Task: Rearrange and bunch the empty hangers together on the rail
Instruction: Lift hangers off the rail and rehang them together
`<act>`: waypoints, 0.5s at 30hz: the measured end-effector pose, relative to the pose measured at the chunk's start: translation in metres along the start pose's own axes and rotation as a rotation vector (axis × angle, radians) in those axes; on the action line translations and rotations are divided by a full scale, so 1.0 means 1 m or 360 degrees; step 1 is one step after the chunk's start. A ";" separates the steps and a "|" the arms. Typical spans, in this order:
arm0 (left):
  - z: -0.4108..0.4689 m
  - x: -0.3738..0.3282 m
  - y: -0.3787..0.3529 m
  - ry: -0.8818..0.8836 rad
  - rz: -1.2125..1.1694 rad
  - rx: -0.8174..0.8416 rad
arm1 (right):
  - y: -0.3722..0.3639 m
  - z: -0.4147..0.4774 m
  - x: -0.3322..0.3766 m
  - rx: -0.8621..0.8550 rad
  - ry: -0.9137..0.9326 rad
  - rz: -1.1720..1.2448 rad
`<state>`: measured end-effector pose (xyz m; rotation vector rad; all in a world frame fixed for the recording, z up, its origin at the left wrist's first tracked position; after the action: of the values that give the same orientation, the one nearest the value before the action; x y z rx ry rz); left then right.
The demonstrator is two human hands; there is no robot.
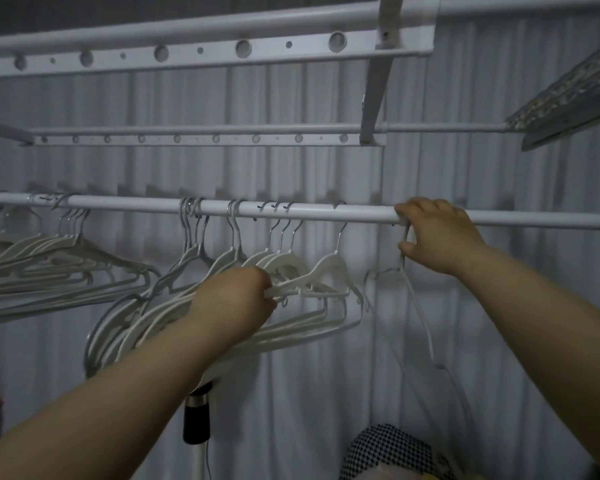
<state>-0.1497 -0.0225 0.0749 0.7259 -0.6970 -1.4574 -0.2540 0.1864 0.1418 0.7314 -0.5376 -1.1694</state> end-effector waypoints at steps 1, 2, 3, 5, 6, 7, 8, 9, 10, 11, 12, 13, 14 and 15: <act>0.003 -0.002 -0.001 0.0024 -0.0037 0.0037 | 0.000 0.000 -0.001 0.0007 0.0005 -0.0001; 0.006 -0.004 -0.001 0.0051 -0.0088 0.0086 | 0.000 -0.001 -0.001 0.0018 0.0011 -0.0001; 0.009 -0.006 -0.002 0.0078 -0.0151 0.0129 | 0.000 -0.002 -0.002 0.0034 0.0019 0.0001; 0.017 -0.008 -0.004 0.0119 -0.0230 0.0214 | 0.000 -0.005 -0.004 0.0071 0.0038 -0.0001; 0.022 -0.009 -0.006 0.0132 -0.0250 0.0252 | 0.000 -0.006 -0.005 0.0084 0.0048 -0.0009; 0.025 -0.009 -0.007 0.0141 -0.0264 0.0284 | 0.000 -0.008 -0.006 0.0093 0.0057 -0.0019; 0.026 -0.010 -0.009 0.0146 -0.0276 0.0309 | 0.000 -0.010 -0.008 0.0096 0.0066 -0.0027; 0.026 -0.011 -0.011 0.0160 -0.0293 0.0329 | 0.000 -0.011 -0.009 0.0098 0.0074 -0.0025; 0.023 -0.011 -0.013 0.0177 -0.0309 0.0344 | -0.001 -0.014 -0.010 0.0090 0.0083 -0.0008; 0.018 -0.010 -0.016 0.0192 -0.0315 0.0350 | -0.001 -0.017 -0.011 0.0070 0.0099 0.0023; 0.011 -0.008 -0.019 0.0203 -0.0315 0.0350 | -0.002 -0.021 -0.012 0.0032 0.0127 0.0063; 0.002 -0.007 -0.020 0.0214 -0.0327 0.0349 | -0.001 -0.025 -0.012 -0.0016 0.0166 0.0111; -0.009 -0.006 -0.021 0.0221 -0.0346 0.0349 | -0.001 -0.029 -0.011 -0.0064 0.0209 0.0172; -0.022 -0.005 -0.019 0.0223 -0.0354 0.0357 | 0.000 -0.033 -0.009 -0.0100 0.0250 0.0239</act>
<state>-0.1438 -0.0173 0.0467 1.0973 -0.6949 -1.5260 -0.2329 0.2027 0.1204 0.7099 -0.4146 -0.9762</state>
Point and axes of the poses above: each hand's wrist, its own z-axis towards the middle knuckle, its own y-axis out of the back of the hand, x = y × z, the point moved 2 cm from there along z, towards the middle knuckle, and after that the axes turned 11 degrees about -y, right-handed, at the moved point
